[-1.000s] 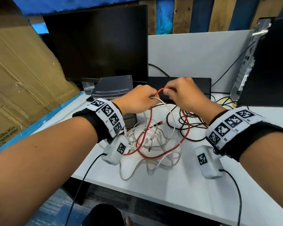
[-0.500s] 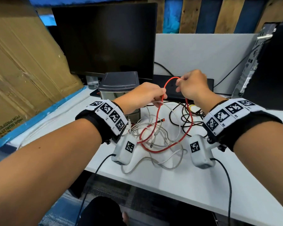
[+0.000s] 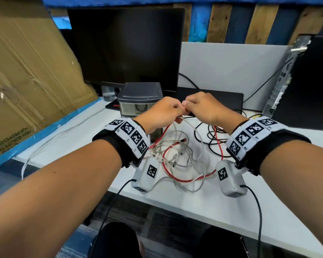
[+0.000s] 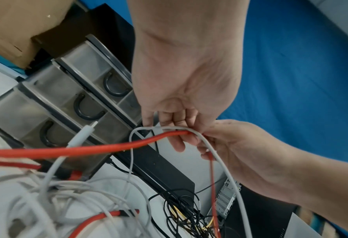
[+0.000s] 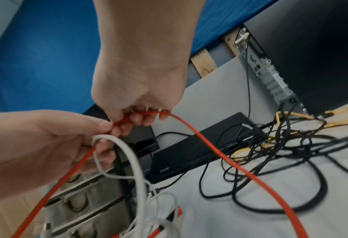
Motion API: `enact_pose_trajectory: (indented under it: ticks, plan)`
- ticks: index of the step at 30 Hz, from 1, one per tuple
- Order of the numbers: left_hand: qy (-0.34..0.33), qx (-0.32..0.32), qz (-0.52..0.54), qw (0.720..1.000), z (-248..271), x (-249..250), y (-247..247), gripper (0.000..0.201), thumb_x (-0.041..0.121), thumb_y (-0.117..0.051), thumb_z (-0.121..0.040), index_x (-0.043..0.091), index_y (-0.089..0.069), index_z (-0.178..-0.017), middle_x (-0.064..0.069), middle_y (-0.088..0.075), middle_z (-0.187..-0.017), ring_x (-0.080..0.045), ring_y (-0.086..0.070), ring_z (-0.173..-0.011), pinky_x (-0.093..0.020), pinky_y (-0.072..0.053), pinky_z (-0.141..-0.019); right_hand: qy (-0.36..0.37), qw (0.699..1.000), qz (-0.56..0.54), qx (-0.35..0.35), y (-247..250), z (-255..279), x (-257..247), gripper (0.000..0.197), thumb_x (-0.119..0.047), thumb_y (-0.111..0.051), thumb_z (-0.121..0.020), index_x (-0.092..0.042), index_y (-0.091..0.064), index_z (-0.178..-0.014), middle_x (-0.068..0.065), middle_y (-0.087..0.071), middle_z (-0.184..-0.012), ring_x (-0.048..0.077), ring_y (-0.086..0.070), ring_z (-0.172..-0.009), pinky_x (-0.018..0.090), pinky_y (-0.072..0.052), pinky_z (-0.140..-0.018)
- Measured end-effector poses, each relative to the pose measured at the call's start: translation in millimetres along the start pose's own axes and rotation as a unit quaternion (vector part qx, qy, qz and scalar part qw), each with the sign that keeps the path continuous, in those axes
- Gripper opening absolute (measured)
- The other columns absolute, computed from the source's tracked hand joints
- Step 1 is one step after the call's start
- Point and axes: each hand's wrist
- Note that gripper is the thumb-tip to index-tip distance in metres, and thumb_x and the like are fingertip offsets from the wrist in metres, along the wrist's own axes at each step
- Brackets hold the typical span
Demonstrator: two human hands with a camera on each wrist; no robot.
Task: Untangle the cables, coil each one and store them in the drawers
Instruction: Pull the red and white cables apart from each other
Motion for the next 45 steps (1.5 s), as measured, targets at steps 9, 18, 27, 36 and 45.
enact_pose_trajectory:
  ticks: [9, 18, 27, 36, 45]
  plan:
    - [0.000, -0.032, -0.021, 0.999, 3.7, -9.8, 4.6, 0.026, 0.019, -0.048, -0.106, 0.008, -0.072, -0.101, 0.002, -0.066, -0.083, -0.009, -0.066, -0.076, -0.027, -0.051, -0.067, -0.152, 0.958, -0.009, 0.242, 32.6, -10.6, 27.1, 0.028, -0.031, -0.040, -0.104, -0.017, -0.064, -0.109, 0.008, -0.064, -0.116, 0.032, -0.055, -0.111, 0.047, -0.035, -0.103]
    - [-0.006, -0.029, -0.031, 0.999, -0.2, -0.5, 10.9, 0.027, 0.017, -0.044, -0.108, 0.008, -0.069, -0.107, -0.003, -0.068, -0.081, -0.008, -0.063, -0.068, -0.010, -0.048, -0.057, 0.004, 0.992, -0.048, 0.113, 8.1, 6.6, 11.5, 0.036, -0.030, -0.051, -0.104, -0.014, -0.063, -0.074, -0.005, -0.047, -0.057, 0.010, -0.042, -0.054, 0.020, -0.035, -0.053]
    - [-0.008, 0.014, 0.004, 1.000, -4.5, -4.5, 6.4, 0.027, 0.018, -0.043, -0.109, 0.008, -0.068, -0.106, -0.001, -0.063, -0.078, -0.007, -0.059, -0.066, -0.008, -0.043, -0.052, 0.066, 0.996, -0.007, 0.067, 5.5, 0.0, 10.0, 0.022, -0.029, -0.050, -0.103, -0.019, -0.069, -0.109, -0.004, -0.063, -0.090, 0.018, -0.055, -0.089, 0.030, -0.042, -0.074]
    - [0.046, -0.056, -0.004, 0.997, -2.0, -12.8, 2.2, 0.022, 0.022, -0.049, -0.108, 0.005, -0.062, -0.113, -0.010, -0.068, -0.097, -0.009, -0.064, -0.075, -0.008, -0.046, -0.052, 0.001, 0.968, -0.051, 0.246, 16.7, -18.9, 9.8, 0.023, -0.023, -0.053, -0.102, -0.011, -0.071, -0.095, 0.003, -0.063, -0.084, 0.020, -0.055, -0.080, 0.027, -0.038, -0.070]
    - [0.014, -0.109, -0.105, 0.988, 1.2, -25.9, 1.2, 0.014, 0.027, -0.058, -0.104, 0.019, -0.070, -0.108, 0.007, -0.068, -0.102, -0.009, -0.068, -0.092, -0.019, -0.053, -0.076, -0.038, 0.934, -0.021, 0.354, 60.9, -13.0, 44.7, 0.030, -0.017, -0.041, -0.106, -0.024, -0.060, -0.128, 0.009, -0.064, -0.112, 0.023, -0.056, -0.105, 0.024, -0.034, -0.079]
Point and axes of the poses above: each hand's wrist, its own z-axis away from the middle knuckle, its own y-axis out of the back of the hand, x = y × z
